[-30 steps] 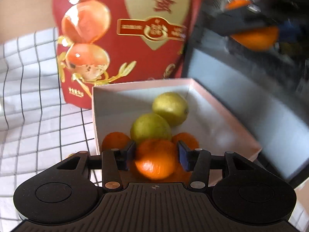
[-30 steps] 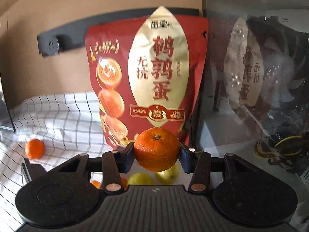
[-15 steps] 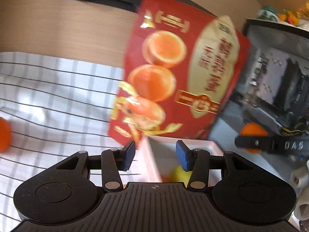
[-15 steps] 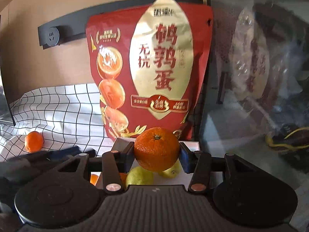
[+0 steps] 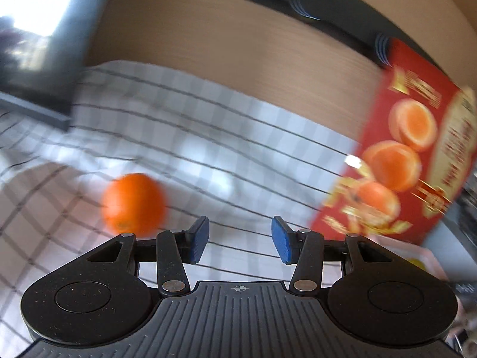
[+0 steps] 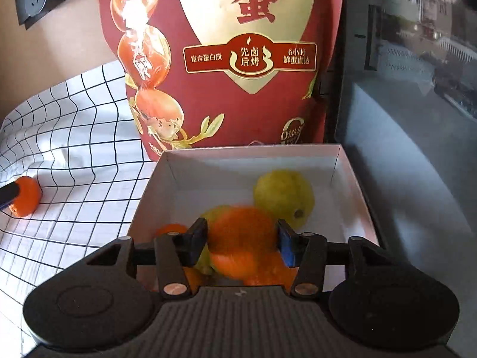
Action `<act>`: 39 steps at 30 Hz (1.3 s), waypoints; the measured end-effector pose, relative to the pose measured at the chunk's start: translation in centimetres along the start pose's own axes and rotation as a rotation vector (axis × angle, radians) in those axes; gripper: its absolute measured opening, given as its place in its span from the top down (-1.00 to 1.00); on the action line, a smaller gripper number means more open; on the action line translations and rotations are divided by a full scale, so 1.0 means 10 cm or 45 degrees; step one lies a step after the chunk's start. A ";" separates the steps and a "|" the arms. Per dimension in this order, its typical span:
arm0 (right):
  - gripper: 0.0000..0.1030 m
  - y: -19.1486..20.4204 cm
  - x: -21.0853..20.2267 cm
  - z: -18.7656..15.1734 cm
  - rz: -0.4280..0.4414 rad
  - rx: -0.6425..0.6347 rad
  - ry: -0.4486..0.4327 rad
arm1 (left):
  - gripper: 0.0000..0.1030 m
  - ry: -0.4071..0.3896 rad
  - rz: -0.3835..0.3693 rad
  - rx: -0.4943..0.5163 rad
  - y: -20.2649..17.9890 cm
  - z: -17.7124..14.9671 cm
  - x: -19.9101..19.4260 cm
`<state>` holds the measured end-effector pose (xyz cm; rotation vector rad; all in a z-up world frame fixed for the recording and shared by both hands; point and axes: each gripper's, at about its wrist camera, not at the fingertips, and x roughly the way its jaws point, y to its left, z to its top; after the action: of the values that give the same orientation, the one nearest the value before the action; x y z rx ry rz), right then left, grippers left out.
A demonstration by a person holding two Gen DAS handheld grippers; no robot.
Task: Organize fruits
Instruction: 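Carry both mandarins over the pink box and open both grippers, then grasp the large orange on the tablecloth with the right gripper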
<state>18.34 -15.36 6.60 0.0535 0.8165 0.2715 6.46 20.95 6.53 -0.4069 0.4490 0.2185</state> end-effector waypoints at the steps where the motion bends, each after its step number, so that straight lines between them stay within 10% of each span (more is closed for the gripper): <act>1: -0.06 0.01 0.00 0.00 -0.002 -0.019 0.005 | 0.01 -0.013 0.029 -0.029 0.12 0.01 0.00; 12: -0.39 0.44 -0.42 -0.02 -0.042 -0.281 -0.151 | 0.01 -0.077 0.198 -0.220 0.85 0.09 0.09; 21: -0.43 0.96 -0.63 -0.12 0.127 -0.423 -0.151 | -0.02 -0.075 0.294 -0.081 0.82 0.20 0.35; 39: -0.43 1.33 -0.42 -0.14 0.244 -0.420 -0.030 | 0.02 -0.046 0.178 -0.027 0.69 0.21 0.55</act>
<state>11.68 -3.68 10.60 -0.1748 0.7353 0.5820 10.08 28.69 3.38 -0.3918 0.4401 0.3658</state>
